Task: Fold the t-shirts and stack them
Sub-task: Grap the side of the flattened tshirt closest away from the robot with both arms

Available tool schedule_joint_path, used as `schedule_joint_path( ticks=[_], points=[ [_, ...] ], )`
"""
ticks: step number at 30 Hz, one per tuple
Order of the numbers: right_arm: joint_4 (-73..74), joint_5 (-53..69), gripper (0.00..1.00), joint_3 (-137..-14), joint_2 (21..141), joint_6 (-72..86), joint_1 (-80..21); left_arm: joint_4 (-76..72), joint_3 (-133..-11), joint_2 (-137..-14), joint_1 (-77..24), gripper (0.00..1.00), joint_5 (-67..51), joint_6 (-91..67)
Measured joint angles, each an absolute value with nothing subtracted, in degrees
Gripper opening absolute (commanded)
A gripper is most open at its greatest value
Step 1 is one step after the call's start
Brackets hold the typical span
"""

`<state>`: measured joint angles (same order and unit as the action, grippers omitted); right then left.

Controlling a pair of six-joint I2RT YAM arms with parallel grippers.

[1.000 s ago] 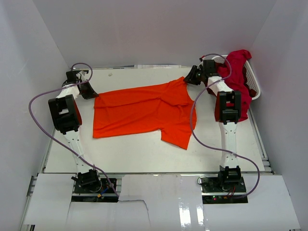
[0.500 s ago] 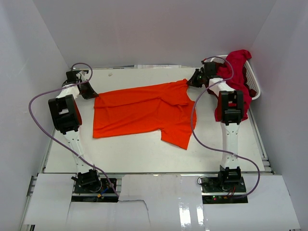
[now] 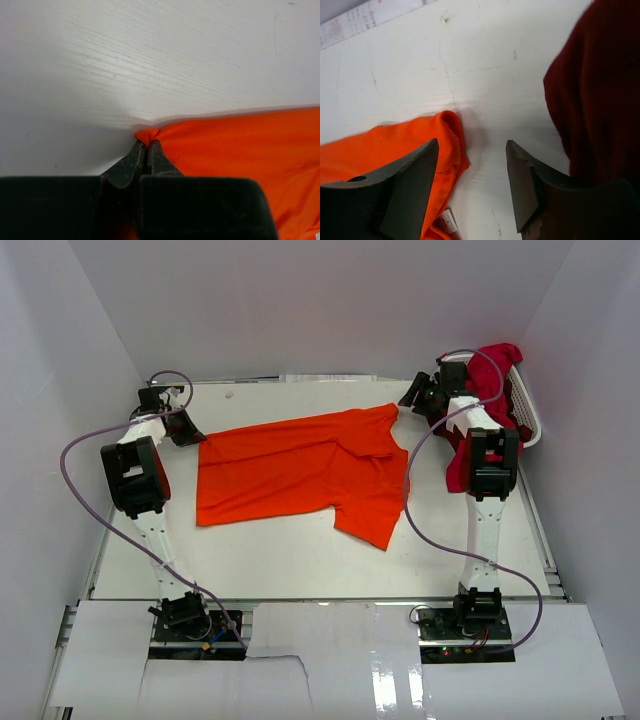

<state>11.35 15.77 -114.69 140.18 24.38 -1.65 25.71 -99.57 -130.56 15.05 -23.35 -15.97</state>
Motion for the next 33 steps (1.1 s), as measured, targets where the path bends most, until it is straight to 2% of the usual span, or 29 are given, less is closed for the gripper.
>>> schedule_joint_path(
  ticks=[2,10,15,16,23,33],
  points=[
    [11.27,15.75,0.67,-116.05,140.16,23.55,-1.43,25.71,-99.59,-130.58,15.07,0.05,-23.35,-15.97],
    [15.92,16.27,0.67,-114.85,137.32,20.71,-1.13,27.05,-104.66,-133.47,15.05,0.08,-23.31,-16.45],
    [19.09,17.17,0.66,-102.83,127.83,19.75,-1.48,28.03,-108.36,-135.15,14.98,0.32,-22.63,-16.97],
    [19.88,17.5,0.65,-100.86,126.1,19.49,-1.56,28.12,-109.01,-135.37,14.92,0.34,-22.52,-17.08],
    [23.83,19.29,0.61,-94.98,120.64,17.82,-3.16,27.92,-112.71,-136.92,14.76,0.34,-22.35,-17.98],
    [27.49,19.59,0.6,-88.95,120.2,17.26,-5.15,28.18,-112.77,-137.86,14.44,0.31,-22.33,-18.06]
  ],
)
